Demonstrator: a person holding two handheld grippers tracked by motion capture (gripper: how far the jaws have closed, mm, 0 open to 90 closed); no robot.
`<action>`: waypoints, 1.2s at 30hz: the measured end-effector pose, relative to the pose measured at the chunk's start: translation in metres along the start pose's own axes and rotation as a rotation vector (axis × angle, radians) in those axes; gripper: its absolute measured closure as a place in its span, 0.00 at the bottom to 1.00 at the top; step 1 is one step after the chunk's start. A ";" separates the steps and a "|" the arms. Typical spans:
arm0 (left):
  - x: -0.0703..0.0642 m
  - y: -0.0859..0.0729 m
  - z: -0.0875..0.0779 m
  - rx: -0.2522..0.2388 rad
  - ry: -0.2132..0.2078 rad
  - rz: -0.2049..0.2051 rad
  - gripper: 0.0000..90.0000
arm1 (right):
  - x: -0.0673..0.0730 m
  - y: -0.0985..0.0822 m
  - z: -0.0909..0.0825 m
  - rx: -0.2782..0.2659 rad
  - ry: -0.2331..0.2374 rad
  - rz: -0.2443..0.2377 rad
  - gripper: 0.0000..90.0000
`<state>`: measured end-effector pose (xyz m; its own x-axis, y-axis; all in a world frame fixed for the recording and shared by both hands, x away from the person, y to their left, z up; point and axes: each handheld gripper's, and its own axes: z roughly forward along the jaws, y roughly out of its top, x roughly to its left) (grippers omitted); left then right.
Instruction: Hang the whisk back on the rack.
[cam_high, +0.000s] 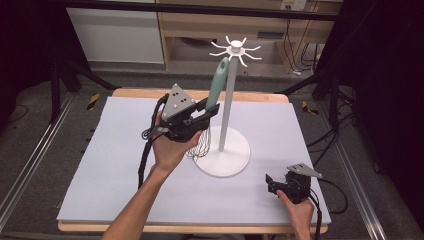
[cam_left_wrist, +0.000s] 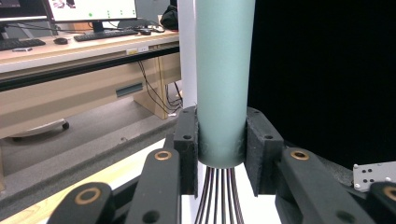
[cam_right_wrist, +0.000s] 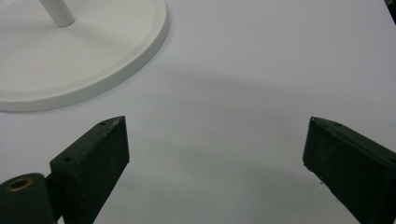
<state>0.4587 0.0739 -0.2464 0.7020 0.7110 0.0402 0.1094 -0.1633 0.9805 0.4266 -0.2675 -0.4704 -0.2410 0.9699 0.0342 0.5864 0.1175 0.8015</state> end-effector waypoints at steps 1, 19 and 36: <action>0.000 0.000 0.000 0.000 0.000 0.000 0.76 | 0.000 0.000 0.000 0.000 0.000 0.000 0.08; 0.004 -0.002 0.017 0.012 0.015 -0.006 0.76 | 0.000 0.000 0.000 -0.003 0.003 0.001 0.08; 0.002 -0.006 0.027 -0.004 0.035 0.005 0.76 | 0.001 0.000 0.001 0.005 0.004 -0.001 0.08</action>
<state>0.4790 0.0579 -0.2571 0.6778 0.7335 0.0514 0.1033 -0.1642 0.9810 0.4270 -0.2663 -0.4711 -0.2448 0.9689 0.0358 0.5901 0.1196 0.7984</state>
